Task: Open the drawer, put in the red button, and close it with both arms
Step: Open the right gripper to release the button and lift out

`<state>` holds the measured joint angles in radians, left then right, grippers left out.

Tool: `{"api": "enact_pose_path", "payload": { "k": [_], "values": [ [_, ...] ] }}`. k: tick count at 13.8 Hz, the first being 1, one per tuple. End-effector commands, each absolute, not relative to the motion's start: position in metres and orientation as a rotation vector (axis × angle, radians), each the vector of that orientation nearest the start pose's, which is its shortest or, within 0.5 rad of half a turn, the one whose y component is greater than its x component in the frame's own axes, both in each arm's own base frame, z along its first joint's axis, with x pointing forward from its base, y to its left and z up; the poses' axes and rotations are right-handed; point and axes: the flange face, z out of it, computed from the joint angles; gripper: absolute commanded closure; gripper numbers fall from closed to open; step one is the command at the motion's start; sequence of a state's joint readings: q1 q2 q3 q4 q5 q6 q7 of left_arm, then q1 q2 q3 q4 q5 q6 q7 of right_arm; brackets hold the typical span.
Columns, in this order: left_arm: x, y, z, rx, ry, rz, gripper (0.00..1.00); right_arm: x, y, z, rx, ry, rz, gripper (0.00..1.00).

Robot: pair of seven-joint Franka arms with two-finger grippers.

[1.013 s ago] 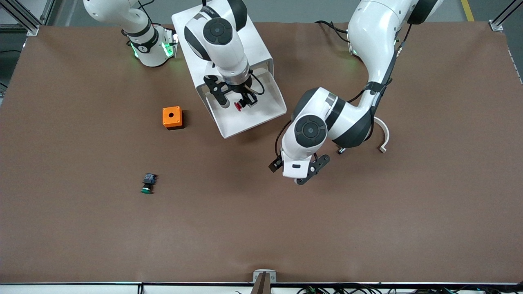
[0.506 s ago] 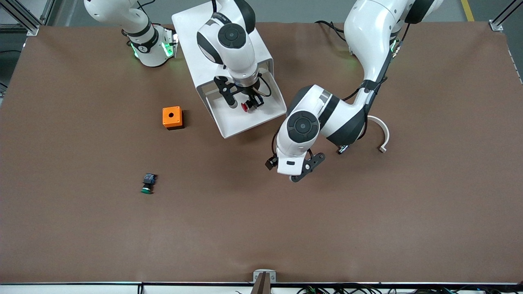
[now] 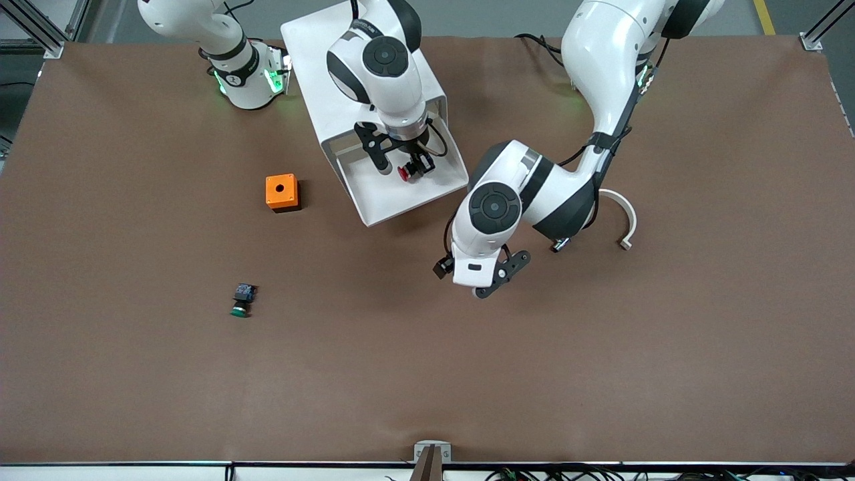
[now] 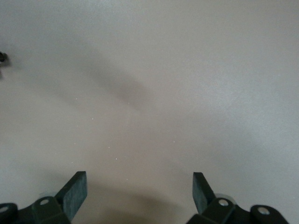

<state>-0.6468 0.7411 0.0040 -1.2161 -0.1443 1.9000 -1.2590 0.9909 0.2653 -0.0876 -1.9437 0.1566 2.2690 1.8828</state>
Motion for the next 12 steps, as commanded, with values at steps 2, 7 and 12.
{"api": "enact_pose_path", "payload": {
  "k": [2,7,12],
  "values": [
    [0.576,-0.462,0.330,-2.994,-0.988,0.189,0.01,0.373,0.495,0.358,-2.629,1.570,0.110,0.00],
    [0.568,-0.473,0.330,-3.001,-0.960,0.189,0.01,0.374,0.496,0.361,-2.629,1.559,0.097,0.00],
    [0.556,-0.485,0.329,-3.010,-0.926,0.199,0.01,0.384,0.496,0.374,-2.655,1.520,0.038,0.00]
  ]
}}
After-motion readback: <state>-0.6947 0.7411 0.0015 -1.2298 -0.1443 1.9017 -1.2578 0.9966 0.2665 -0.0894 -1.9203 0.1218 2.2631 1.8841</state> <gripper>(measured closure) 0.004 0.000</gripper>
